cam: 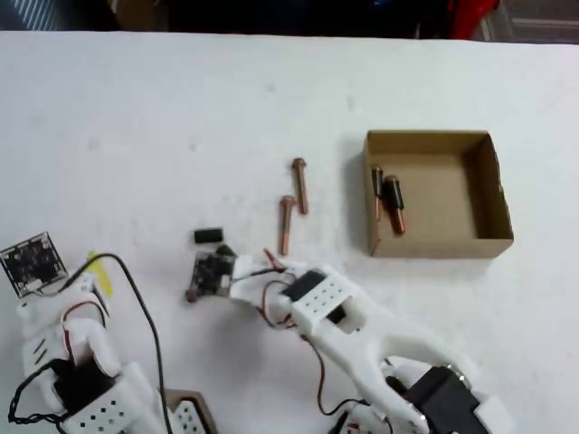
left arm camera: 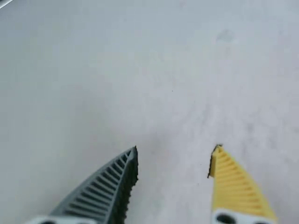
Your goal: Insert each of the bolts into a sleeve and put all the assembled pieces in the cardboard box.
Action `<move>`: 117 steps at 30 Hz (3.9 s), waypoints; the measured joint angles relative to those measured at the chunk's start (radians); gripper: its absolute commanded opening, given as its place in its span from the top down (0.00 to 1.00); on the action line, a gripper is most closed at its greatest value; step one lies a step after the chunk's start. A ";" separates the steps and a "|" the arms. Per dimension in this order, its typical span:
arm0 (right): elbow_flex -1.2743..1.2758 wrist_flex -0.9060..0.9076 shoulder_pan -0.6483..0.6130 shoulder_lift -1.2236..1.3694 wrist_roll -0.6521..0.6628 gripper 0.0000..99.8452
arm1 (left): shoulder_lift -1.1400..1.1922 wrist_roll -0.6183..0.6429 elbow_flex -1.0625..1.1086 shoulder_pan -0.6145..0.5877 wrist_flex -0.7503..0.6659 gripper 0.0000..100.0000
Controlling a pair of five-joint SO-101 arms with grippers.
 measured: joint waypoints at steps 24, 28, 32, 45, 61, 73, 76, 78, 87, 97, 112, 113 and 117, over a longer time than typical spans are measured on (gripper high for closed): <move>0.000 0.049 0.319 0.000 0.000 0.84 | 0.000 0.000 0.006 0.021 0.000 0.73; -0.006 0.061 0.321 0.000 0.000 0.85 | 0.000 0.000 0.006 0.021 0.000 0.73; -0.078 0.180 0.324 0.002 0.000 0.85 | 0.000 0.000 0.006 0.021 0.000 0.73; -0.262 0.334 0.256 0.003 -0.060 0.86 | 0.000 0.000 0.028 0.023 0.000 0.73; -0.443 0.327 0.282 0.265 -0.072 0.86 | 0.000 0.000 0.028 0.023 0.000 0.73; -0.470 0.313 0.282 0.397 -0.072 0.86 | 0.000 0.000 0.028 0.023 0.000 0.73; -0.470 0.313 0.282 0.397 -0.072 0.86 | 0.000 0.000 0.028 0.023 0.000 0.73; -0.470 0.313 0.282 0.397 -0.072 0.86 | 0.000 0.000 0.028 0.023 0.000 0.73; -0.477 0.391 0.282 0.324 -0.074 0.86 | 0.000 0.000 0.028 0.023 0.000 0.73; -0.425 0.658 0.078 0.040 -0.247 0.86 | 0.000 0.000 0.028 0.023 0.000 0.73; -0.175 0.402 0.020 0.002 -0.253 0.86 | 0.000 0.000 0.028 0.023 0.000 0.73; -0.167 0.388 0.020 -0.002 -0.253 0.86 | 0.000 0.000 0.028 0.023 0.000 0.73; -0.137 0.325 0.005 -0.005 -0.256 0.86 | 0.000 0.000 0.028 0.023 0.000 0.73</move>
